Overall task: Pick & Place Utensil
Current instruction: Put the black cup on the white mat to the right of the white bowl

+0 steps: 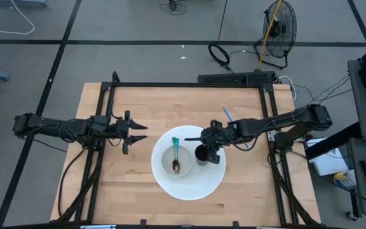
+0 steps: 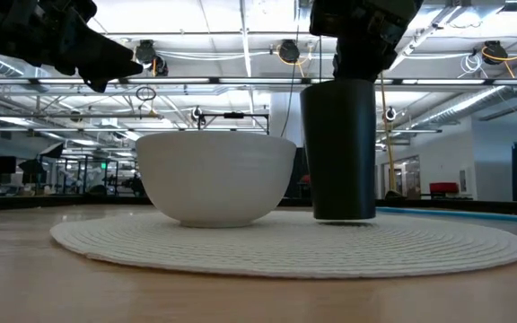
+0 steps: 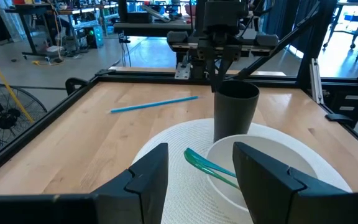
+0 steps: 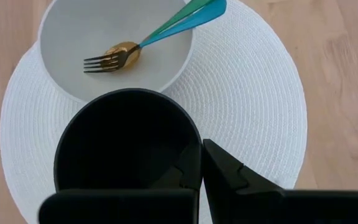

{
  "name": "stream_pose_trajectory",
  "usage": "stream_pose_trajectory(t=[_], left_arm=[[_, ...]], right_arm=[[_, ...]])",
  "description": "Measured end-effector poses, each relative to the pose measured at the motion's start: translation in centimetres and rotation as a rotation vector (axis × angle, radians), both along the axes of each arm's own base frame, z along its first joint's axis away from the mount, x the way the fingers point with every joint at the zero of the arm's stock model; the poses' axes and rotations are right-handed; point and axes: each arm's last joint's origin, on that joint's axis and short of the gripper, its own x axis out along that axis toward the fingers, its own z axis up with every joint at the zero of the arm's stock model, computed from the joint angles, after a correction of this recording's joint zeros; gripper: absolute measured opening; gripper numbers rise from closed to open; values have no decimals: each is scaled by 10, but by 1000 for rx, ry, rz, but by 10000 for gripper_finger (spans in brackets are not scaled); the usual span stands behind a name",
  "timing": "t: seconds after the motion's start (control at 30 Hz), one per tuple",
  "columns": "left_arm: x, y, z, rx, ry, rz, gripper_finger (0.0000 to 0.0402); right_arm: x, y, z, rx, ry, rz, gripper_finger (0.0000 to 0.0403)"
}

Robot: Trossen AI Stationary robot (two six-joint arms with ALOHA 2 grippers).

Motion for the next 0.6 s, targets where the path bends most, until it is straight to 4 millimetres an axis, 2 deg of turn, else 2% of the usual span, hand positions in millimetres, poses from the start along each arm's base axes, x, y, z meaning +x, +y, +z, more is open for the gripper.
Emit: stream_pose_trajectory(t=[0.13,0.33,0.6], left_arm=[[0,0,0,0,0,0,186],[0,0,0,0,0,0,186],[0,1,0,3,-2,20,186]], right_arm=[[0,0,-1,7,-1,-8,0],[-3,-3,-18,33,-10,-26,0],[-4,-4,-17,38,-22,-11,0]])
